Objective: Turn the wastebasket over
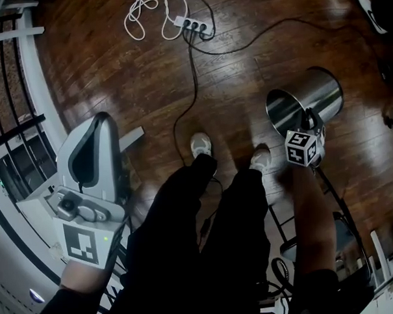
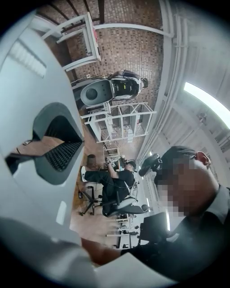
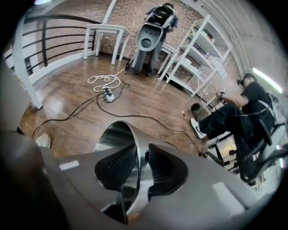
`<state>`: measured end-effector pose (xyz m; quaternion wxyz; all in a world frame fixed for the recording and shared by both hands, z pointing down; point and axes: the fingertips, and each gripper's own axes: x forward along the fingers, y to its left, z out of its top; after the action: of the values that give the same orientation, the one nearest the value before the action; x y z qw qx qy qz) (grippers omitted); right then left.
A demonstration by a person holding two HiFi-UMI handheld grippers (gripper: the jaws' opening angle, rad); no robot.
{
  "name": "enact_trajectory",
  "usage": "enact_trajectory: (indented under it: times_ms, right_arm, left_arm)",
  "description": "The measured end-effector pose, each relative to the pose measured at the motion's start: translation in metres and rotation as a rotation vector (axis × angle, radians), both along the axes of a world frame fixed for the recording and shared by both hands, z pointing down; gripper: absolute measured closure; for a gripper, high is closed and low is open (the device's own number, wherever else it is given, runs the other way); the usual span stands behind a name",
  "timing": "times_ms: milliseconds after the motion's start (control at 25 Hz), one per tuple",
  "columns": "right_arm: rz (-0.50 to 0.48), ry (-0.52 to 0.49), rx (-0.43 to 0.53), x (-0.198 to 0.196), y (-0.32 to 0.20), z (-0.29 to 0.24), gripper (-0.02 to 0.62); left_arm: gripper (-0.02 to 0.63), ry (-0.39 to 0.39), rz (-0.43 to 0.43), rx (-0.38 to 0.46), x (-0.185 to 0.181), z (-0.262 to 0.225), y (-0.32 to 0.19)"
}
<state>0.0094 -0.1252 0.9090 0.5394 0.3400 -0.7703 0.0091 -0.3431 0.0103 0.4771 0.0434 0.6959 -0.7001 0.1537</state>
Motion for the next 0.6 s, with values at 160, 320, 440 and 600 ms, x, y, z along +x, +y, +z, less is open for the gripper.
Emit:
enact_trajectory:
  times_ms: [160,320,440,600]
  right_arm:
    - [0.254,-0.092,-0.018,0.05,-0.043,-0.017,0.515]
    - [0.541,-0.176,-0.022,0.114,-0.062,-0.024,0.531]
    - [0.858,-0.269,-0.043,0.169,-0.048,-0.025,0.535]
    - [1.164,-0.327,-0.103,0.234,0.002,-0.007,0.543]
  left_arm:
    - [0.606,0.022,-0.015,-0.003,0.004,-0.003,-0.006]
    - [0.606,0.033,-0.023,-0.013,0.01,-0.001,-0.012]
    - [0.606,0.043,-0.015,-0.014,0.017,0.0,-0.017]
    - [0.606,0.051,0.022,-0.021,0.038,0.003,-0.027]
